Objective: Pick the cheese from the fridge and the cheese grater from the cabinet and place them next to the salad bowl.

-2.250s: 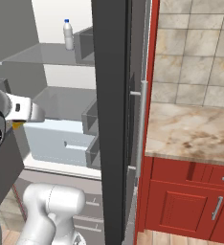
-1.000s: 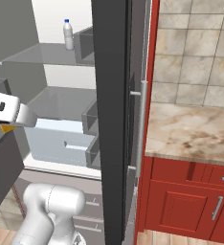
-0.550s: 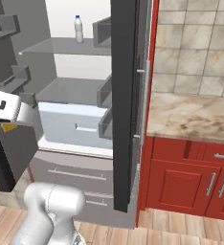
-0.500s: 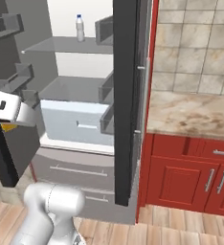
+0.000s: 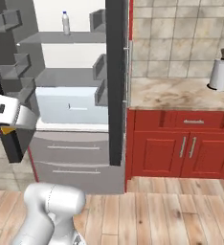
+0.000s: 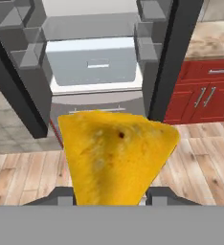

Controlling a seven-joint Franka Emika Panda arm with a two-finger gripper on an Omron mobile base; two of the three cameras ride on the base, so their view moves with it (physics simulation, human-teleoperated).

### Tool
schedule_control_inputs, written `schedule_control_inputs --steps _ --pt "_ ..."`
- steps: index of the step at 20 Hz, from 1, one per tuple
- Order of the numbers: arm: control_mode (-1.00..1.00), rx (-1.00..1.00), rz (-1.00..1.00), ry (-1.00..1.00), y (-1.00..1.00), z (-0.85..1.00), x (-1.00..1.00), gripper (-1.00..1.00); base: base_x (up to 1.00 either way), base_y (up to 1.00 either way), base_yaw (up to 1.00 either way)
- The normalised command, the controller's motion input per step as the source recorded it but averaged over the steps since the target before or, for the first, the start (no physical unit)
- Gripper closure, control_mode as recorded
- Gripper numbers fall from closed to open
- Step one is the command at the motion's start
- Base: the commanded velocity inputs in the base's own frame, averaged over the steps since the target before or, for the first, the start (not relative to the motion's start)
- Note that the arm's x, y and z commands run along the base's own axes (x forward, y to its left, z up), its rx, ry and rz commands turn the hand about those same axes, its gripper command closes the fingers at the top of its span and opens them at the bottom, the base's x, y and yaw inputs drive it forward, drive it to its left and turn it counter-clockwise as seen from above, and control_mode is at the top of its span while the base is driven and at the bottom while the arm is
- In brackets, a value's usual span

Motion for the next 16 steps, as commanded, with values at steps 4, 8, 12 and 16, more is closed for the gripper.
schedule_control_inputs --steps 4,8,12,16 --pt "1.0 0.0 0.0 0.0 0.0 0.0 0.0 1.0 -0.35 0.0 -0.65" --pt "1.0 0.0 0.0 0.0 0.0 0.0 0.0 1.0 -0.37 0.0 -0.68" --pt "1.0 0.0 0.0 0.0 0.0 0.0 0.0 1.0 -0.52 0.0 -0.63" --pt "1.0 0.0 0.0 0.0 0.0 0.0 0.0 1.0 -0.99 0.27 -0.26"
